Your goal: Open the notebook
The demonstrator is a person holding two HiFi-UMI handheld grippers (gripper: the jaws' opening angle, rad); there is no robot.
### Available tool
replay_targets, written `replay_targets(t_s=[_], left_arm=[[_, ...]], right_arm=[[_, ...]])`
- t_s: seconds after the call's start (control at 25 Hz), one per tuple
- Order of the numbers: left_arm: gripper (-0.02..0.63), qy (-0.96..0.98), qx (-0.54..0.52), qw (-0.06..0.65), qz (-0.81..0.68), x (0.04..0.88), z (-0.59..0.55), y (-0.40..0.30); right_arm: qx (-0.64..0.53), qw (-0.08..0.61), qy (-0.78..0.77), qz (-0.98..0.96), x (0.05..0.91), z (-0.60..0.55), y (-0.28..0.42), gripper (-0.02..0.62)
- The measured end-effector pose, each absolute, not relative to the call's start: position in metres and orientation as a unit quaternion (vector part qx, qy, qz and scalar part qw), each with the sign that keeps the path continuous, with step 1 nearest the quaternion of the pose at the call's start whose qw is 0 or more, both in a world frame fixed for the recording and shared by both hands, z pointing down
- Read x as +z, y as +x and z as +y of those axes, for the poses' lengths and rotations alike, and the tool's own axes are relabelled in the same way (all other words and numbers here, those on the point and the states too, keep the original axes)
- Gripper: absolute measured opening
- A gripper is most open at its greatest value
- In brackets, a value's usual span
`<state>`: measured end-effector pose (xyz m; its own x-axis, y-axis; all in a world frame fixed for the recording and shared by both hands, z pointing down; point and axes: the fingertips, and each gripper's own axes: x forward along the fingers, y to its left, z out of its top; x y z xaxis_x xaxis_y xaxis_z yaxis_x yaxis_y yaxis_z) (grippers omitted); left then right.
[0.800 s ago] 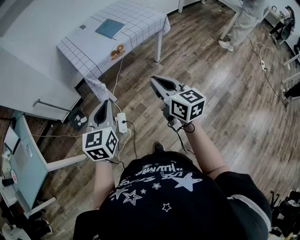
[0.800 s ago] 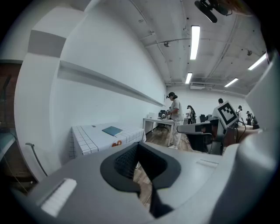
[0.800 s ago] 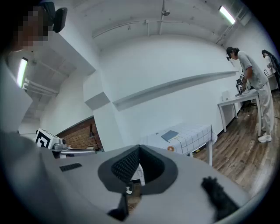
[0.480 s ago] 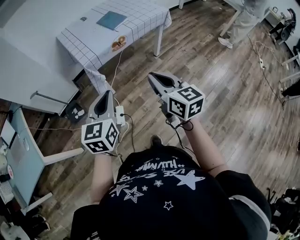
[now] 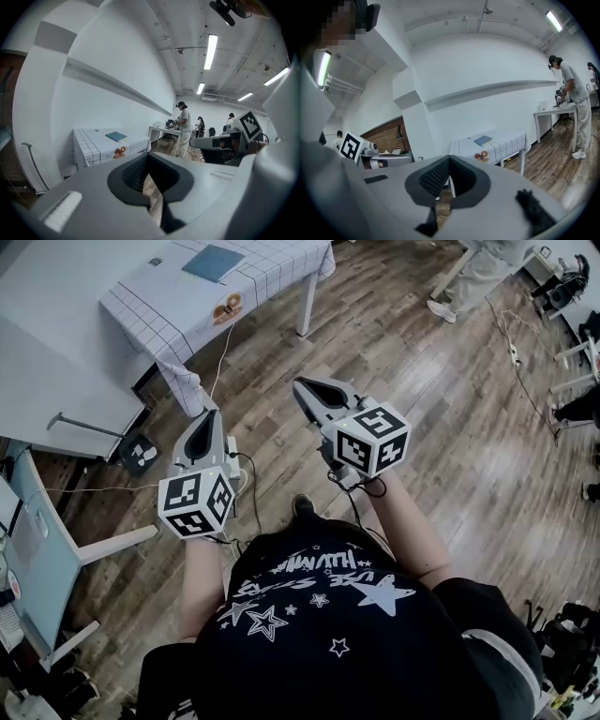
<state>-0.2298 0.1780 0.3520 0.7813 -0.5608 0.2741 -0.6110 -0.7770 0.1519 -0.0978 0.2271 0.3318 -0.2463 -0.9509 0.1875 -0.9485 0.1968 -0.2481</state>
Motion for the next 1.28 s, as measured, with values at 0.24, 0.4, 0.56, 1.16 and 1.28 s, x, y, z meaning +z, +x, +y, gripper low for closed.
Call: replay_targets(t_s=[0.24,0.4,0.56,1.16,1.28], left_arm=[[0.009,0.941,0.108,0.099,-0.305,0.345,0.179,-0.202],[0.009,0.94,0.112,0.089,-0.31,0.345,0.176,-0.185],[0.009,0.936,0.115,0.077,-0.325,0.345,0.175,-0.174],[0.009,0.923,0.127,0.09,-0.353,0.367,0.141,-0.163],[0.009,0.923,0.121,0.092,-0.354,0.368,0.121,-0.153]], right_arm=[[-0.151,0.011,-0.605,0.781,0.329,0.227,-0.079,0.015],[-0.155,0.018,-0.596,0.788,0.334,0.223,-0.067,0.015],[-0.159,0.023,-0.589,0.792,0.336,0.217,-0.046,0.015],[-0.186,0.02,-0.581,0.792,0.364,0.182,-0.012,0.017],[-0.185,0.018,-0.59,0.786,0.362,0.168,0.001,0.017]])
